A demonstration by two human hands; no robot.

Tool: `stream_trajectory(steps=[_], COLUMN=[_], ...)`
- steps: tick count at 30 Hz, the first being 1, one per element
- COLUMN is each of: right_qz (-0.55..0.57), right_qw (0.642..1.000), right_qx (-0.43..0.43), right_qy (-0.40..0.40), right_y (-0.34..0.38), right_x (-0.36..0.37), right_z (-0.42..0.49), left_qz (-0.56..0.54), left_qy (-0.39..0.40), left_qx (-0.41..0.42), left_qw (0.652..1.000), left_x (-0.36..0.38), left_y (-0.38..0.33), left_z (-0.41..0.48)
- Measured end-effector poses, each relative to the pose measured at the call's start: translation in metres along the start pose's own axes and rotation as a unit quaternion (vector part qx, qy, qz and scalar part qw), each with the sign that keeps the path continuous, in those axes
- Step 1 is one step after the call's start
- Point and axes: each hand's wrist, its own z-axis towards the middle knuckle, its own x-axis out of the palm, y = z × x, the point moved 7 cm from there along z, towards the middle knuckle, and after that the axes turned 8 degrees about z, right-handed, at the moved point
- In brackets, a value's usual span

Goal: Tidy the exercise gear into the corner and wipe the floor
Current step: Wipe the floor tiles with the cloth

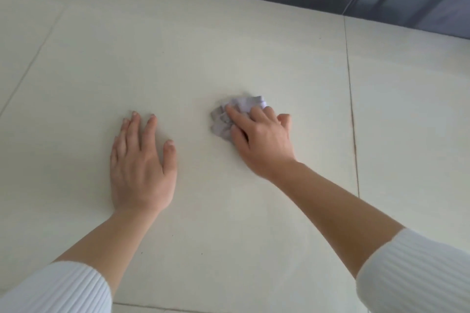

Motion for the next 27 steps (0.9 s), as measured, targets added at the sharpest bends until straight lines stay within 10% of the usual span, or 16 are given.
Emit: stream_trajectory(steps=[5, 11, 16, 22, 27], right_qz=[-0.078, -0.155, -0.082, -0.012, 0.015], right_qw=[0.978, 0.955, 0.914, 0.991, 0.976], right_qx=[-0.176, 0.251, 0.396, 0.129, -0.190], right_qy=[0.079, -0.025, -0.037, 0.036, 0.106], right_y=[-0.012, -0.163, -0.165, -0.031, 0.067], right_x=[0.001, -0.054, -0.039, 0.015, 0.039], right_z=[-0.014, 0.021, 0.079, 0.131, 0.080], left_qz=[0.004, 0.012, 0.022, 0.028, 0.023], left_qy=[0.008, 0.027, 0.025, 0.035, 0.032], left_qx=[-0.003, -0.021, -0.023, -0.027, -0.027], left_qw=[1.000, 0.999, 0.999, 0.999, 0.999], left_x=[-0.001, -0.001, -0.002, -0.001, -0.002], left_y=[0.001, 0.000, 0.000, 0.000, 0.000], left_z=[0.000, 0.000, 0.001, 0.002, 0.001])
